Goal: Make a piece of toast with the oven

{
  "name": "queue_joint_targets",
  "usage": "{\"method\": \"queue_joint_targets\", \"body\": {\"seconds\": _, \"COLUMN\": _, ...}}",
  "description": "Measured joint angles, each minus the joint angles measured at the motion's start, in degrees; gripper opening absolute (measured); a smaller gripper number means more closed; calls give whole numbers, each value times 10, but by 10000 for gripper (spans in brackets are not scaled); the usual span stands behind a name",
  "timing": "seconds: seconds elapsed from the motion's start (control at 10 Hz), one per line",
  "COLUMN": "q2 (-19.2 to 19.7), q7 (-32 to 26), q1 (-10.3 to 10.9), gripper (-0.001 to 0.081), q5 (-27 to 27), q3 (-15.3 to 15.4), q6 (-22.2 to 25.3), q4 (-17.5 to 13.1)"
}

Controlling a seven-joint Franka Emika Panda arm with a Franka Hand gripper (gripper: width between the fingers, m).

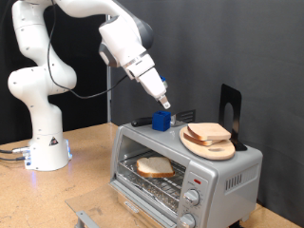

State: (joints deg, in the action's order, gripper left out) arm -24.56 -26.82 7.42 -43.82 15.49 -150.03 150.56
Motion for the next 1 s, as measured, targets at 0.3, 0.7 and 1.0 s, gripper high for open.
{"method": "queue_joint_targets", "body": {"seconds": 0.3, "q2": 0, "q7": -30, "q1": 8, "gripper": 808, "q5": -42, "q3": -6, "q6": -35, "q4": 6}}
{"method": "queue_joint_targets", "body": {"seconds": 0.7, "q2": -67, "q7": -103, "q1": 3, "gripper": 808, "q5": -58, "q3": -88, "q6": 74, "q4": 31}}
{"method": "queue_joint_targets", "body": {"seconds": 1.0, "q2": -125, "q7": -136, "q1": -19, "gripper": 808, "q5": -19, "q3": -133, "q6": 159, "q4": 58}}
